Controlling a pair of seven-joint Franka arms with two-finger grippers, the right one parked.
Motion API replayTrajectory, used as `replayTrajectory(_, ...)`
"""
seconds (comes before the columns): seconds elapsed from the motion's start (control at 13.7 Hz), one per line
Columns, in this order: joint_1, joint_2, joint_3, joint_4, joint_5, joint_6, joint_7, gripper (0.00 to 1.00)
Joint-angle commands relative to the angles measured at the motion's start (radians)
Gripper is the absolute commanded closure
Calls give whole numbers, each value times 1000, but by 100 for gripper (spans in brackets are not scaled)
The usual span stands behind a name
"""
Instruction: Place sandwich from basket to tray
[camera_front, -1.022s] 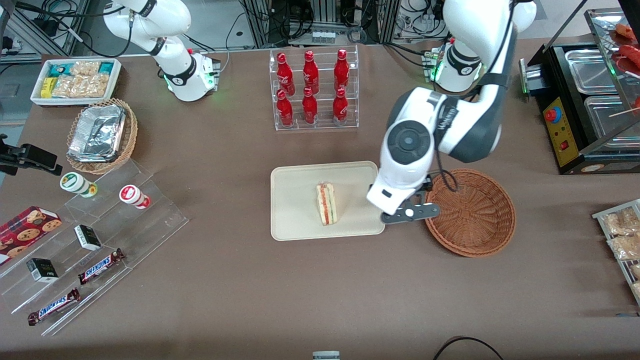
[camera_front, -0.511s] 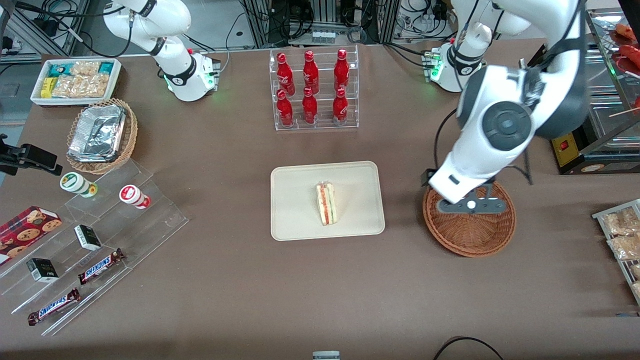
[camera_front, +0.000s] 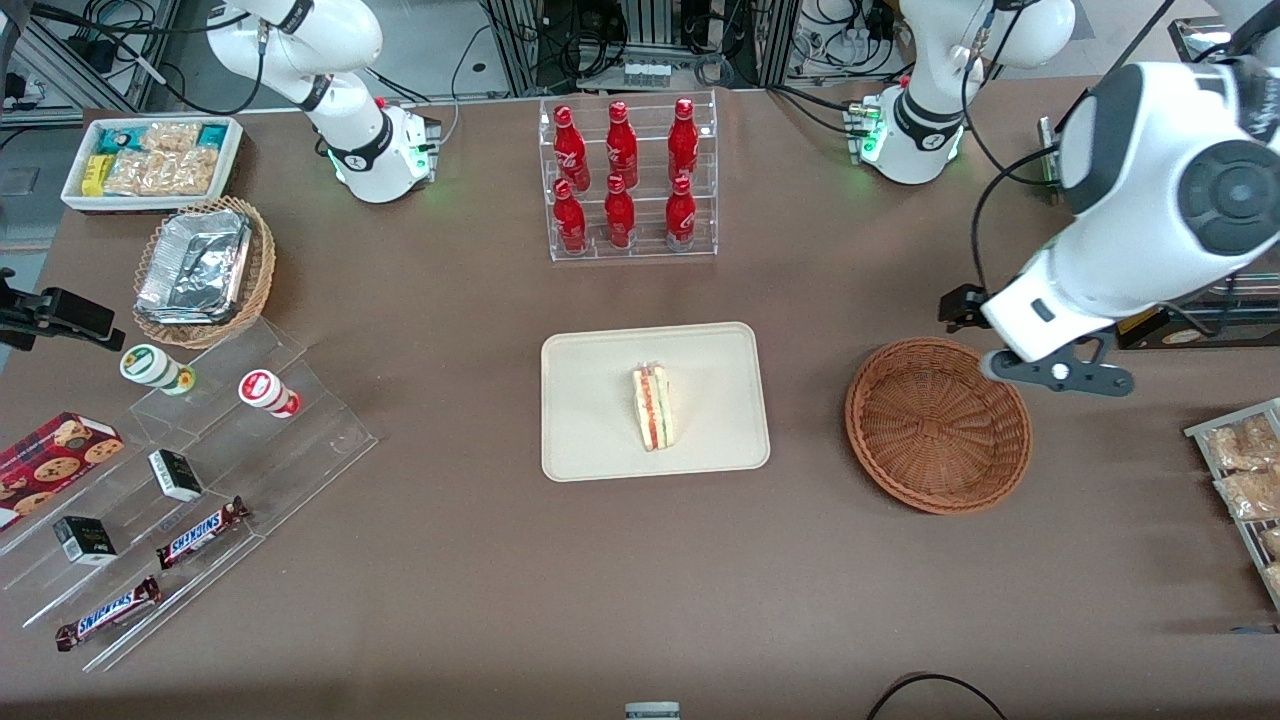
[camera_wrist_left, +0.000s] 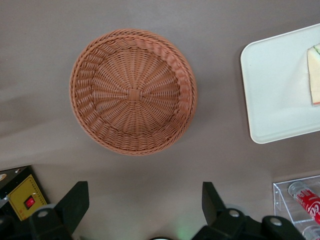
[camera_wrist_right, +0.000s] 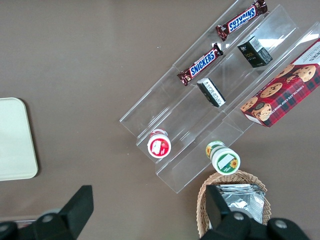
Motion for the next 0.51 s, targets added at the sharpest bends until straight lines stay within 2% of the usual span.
replayTrajectory(0.0, 119, -65, -127, -15, 16, -32, 14, 0)
replayTrajectory(0.22, 246, -90, -257, -18, 56, -44, 16, 0)
replayTrajectory(0.36, 429, -96, -441, -14, 63, -55, 16, 0)
replayTrajectory(0.44, 477, -108, -490, -10, 77, -62, 16, 0)
